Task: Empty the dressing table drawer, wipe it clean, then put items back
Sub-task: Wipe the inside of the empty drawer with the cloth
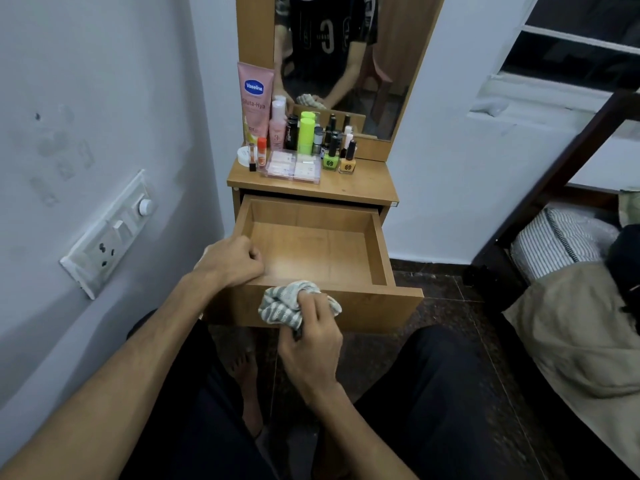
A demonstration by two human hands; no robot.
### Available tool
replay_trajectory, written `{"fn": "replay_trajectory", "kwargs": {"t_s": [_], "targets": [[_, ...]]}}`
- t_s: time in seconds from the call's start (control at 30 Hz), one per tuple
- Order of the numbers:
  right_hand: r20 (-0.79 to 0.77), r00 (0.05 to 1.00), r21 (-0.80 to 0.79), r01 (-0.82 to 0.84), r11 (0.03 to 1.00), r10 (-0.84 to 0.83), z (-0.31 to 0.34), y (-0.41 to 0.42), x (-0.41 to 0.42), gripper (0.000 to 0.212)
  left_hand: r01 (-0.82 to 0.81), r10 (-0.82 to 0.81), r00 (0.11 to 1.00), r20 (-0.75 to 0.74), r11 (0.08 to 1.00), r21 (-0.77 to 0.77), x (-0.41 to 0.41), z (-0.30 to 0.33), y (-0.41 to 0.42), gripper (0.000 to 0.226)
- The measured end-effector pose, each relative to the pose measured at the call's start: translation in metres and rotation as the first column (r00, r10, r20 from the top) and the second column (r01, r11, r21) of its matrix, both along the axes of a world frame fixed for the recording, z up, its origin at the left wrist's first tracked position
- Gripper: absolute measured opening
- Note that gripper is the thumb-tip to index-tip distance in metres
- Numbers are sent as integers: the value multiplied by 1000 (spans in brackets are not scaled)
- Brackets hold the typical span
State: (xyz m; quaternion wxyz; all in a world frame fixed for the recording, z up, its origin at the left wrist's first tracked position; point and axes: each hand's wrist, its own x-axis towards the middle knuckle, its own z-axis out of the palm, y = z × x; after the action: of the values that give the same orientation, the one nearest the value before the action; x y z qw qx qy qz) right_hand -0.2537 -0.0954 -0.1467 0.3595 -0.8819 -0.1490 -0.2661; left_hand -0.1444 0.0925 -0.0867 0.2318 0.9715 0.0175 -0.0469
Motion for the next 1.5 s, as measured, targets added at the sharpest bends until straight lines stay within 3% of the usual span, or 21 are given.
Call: {"fn": "replay_trajectory", "kwargs": {"t_s": [0.13, 0.2, 0.4, 0.5, 0.53, 0.63, 0.73, 0.83, 0.87, 0.97, 1.1, 1.2, 1.3, 1.5], "targets": [[-12, 966, -230, -253, 940, 257, 0, 2, 0, 36, -16, 16, 1000, 5, 1000, 15, -2, 2, -2, 17], [-54, 954, -296, -297, 908, 295, 8, 6, 1, 37, -23, 23, 1000, 6, 999, 29, -3, 3, -3, 17], [-188, 954, -309, -284, 908, 235, 19, -8, -20, 37, -13, 13, 999, -38, 1000, -1, -2, 1, 0, 18], [-360, 927, -507, -292, 811, 108, 11, -30, -21, 28, -7, 6, 998, -67, 1000, -15, 0, 0, 2, 19], [-389, 919, -503, -265, 823, 58, 10, -37, -20, 20, -7, 6, 997, -76, 1000, -15, 0, -1, 2, 20], [-296, 953, -310, -154, 938, 59, 24, -51, -22, 12, -2, 1, 997, -74, 1000, -15, 1, 2, 3, 21], [-281, 954, -46, -122, 991, 104, 61, -63, -7, 10, 29, -30, 995, -92, 999, -17, 4, 6, -1, 16], [-466, 858, 348, -47, 936, 217, 113, -78, 18, 7, 59, -66, 994, -82, 995, -74, 6, 10, -7, 11], [-484, 847, 409, -3, 912, 220, 126, -85, 27, 8, 71, -78, 995, -68, 993, -98, 6, 11, -10, 12], [-454, 887, 289, 61, 955, 81, 150, -104, 54, 12, 94, -98, 995, -18, 983, -160, 4, 14, -21, 17], [-536, 844, 201, 115, 973, 11, 155, -118, 91, 22, 89, -93, 996, -12, 977, -193, 10, 16, -25, 19], [-549, 836, 333, 217, 918, 2, 160, -128, 120, 7, 92, -107, 992, -67, 977, -194, 16, 14, -22, 18], [-614, 787, 510, 340, 790, 58, 164, -136, 160, 14, 109, -136, 982, -134, 976, -191, 22, 7, -19, 13], [-657, 754, 503, 451, 737, -12, 171, -142, 237, 9, 153, -169, 981, -91, 975, -159, 36, -1, -23, 12]]}}
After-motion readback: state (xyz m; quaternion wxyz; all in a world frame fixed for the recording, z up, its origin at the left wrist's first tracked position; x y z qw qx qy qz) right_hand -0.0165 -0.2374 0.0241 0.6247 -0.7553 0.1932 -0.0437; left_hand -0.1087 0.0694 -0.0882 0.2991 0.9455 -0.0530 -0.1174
